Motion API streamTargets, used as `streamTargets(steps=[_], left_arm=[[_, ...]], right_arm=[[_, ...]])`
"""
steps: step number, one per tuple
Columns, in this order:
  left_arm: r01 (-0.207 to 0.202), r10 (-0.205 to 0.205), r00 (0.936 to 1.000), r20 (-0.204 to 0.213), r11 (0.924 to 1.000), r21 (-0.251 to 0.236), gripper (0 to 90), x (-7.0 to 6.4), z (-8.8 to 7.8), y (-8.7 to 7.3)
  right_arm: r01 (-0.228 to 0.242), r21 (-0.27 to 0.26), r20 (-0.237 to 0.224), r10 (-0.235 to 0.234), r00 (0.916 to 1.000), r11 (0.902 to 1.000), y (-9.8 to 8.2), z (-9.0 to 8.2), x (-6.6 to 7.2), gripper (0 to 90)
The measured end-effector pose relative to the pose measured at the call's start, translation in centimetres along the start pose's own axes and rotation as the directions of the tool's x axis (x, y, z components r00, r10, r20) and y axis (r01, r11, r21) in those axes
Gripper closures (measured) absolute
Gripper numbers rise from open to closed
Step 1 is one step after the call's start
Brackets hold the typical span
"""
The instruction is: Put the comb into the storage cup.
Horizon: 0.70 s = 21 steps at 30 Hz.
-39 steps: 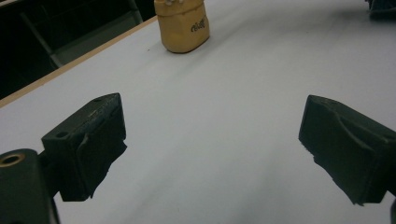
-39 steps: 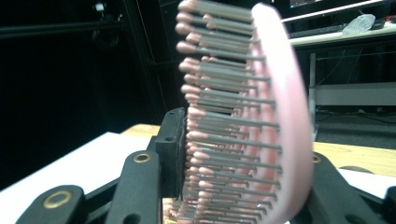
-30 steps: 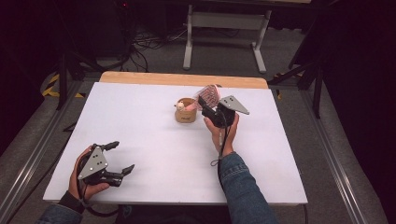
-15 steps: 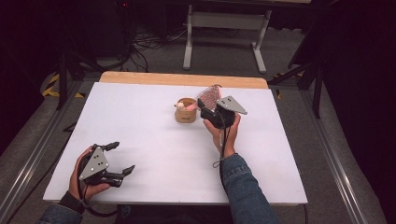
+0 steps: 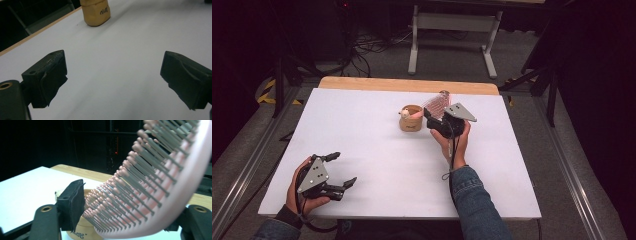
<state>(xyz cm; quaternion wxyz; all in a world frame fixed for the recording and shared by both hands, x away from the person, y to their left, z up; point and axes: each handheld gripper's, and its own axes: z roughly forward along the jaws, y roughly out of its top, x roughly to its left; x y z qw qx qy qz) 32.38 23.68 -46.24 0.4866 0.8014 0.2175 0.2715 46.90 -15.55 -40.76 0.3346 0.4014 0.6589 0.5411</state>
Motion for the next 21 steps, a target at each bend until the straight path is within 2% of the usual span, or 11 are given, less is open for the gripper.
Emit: streamTargets(steps=[21], left_arm=[[0.002,-0.002,1.0000,0.000,1.0000,-0.001,8.1,0.00,-0.02,-0.01]], right_arm=[[0.024,0.040,0.033,-0.026,0.9991,0.9989,-0.16,0.57,0.34,15.9]])
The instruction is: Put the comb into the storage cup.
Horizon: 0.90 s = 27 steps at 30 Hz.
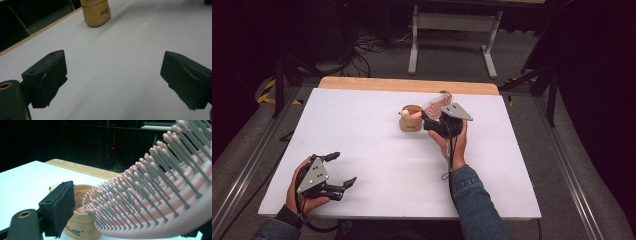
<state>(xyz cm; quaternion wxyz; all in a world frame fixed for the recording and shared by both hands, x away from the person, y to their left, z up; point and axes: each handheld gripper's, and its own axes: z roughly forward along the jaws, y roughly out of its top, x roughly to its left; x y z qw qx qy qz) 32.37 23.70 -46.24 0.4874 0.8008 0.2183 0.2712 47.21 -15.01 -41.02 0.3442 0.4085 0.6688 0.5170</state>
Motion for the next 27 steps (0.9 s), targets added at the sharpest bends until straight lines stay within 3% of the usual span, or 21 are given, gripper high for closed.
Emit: streamTargets(steps=[15,27], left_arm=[[-0.002,0.002,1.0000,0.000,1.0000,0.003,8.0,-0.01,0.03,0.00],[0.000,0.000,1.0000,0.001,1.0000,0.000,7.8,0.02,-0.01,0.01]], right_arm=[[0.004,-0.012,0.000,-0.004,1.0000,0.9999,0.38,-0.16,0.08,6.8],[0.000,0.004,-0.007,0.000,1.0000,1.0000,0.29,0.05,0.16,5.3]])
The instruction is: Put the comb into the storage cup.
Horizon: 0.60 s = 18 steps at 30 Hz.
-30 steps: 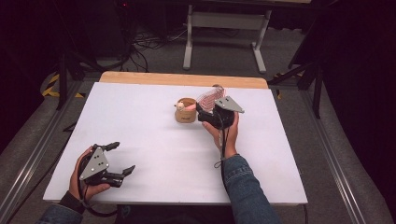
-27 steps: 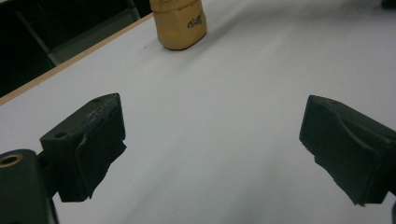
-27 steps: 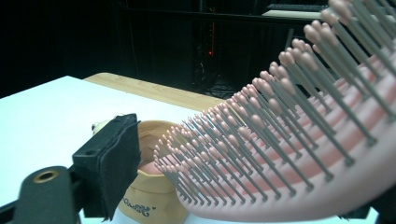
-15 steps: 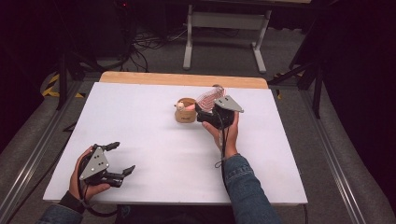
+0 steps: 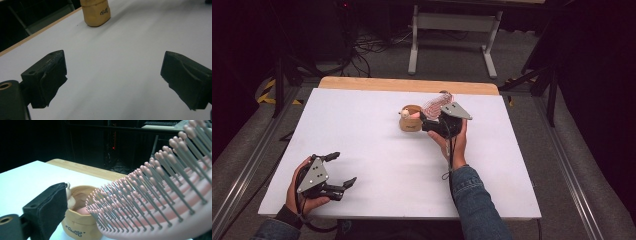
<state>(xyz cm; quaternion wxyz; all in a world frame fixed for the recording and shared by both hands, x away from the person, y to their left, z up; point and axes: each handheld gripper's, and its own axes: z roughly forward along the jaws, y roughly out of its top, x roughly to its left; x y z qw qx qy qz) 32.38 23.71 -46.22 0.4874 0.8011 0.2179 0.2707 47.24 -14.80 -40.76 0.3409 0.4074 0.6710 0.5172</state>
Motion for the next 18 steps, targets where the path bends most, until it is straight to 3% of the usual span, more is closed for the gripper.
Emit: streamTargets(steps=[12,18], left_arm=[[-0.004,0.004,1.0000,-0.004,1.0000,-0.001,7.7,-0.01,-0.05,0.03],[-0.004,0.004,1.0000,-0.007,1.0000,-0.003,7.4,0.01,-0.05,0.05]], right_arm=[[0.055,0.041,0.010,-0.056,0.9984,0.9976,0.18,-0.15,0.28,3.6],[0.061,0.038,0.012,-0.061,0.9981,0.9974,0.40,-0.56,0.09,3.7]])
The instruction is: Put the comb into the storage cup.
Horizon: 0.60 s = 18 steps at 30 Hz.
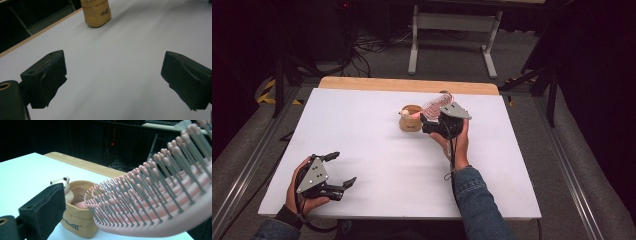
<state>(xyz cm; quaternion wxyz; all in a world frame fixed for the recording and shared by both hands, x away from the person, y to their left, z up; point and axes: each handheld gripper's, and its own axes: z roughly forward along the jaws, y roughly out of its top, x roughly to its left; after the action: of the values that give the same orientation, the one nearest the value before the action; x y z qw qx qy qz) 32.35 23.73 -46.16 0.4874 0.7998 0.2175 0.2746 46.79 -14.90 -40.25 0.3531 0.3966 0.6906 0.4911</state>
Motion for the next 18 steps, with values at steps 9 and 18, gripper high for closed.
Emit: streamTargets(steps=[9,18], left_arm=[[0.003,-0.003,1.0000,-0.003,1.0000,-0.001,7.3,0.0,0.0,0.0],[0.003,-0.003,1.0000,-0.008,1.0000,-0.004,7.2,0.0,-0.1,0.0]], right_arm=[[0.004,-0.019,0.002,-0.004,1.0000,0.9998,0.3,-0.6,-0.1,3.7],[0.019,-0.025,0.016,-0.018,0.9997,0.9995,0.6,-1.2,-0.1,4.2]])
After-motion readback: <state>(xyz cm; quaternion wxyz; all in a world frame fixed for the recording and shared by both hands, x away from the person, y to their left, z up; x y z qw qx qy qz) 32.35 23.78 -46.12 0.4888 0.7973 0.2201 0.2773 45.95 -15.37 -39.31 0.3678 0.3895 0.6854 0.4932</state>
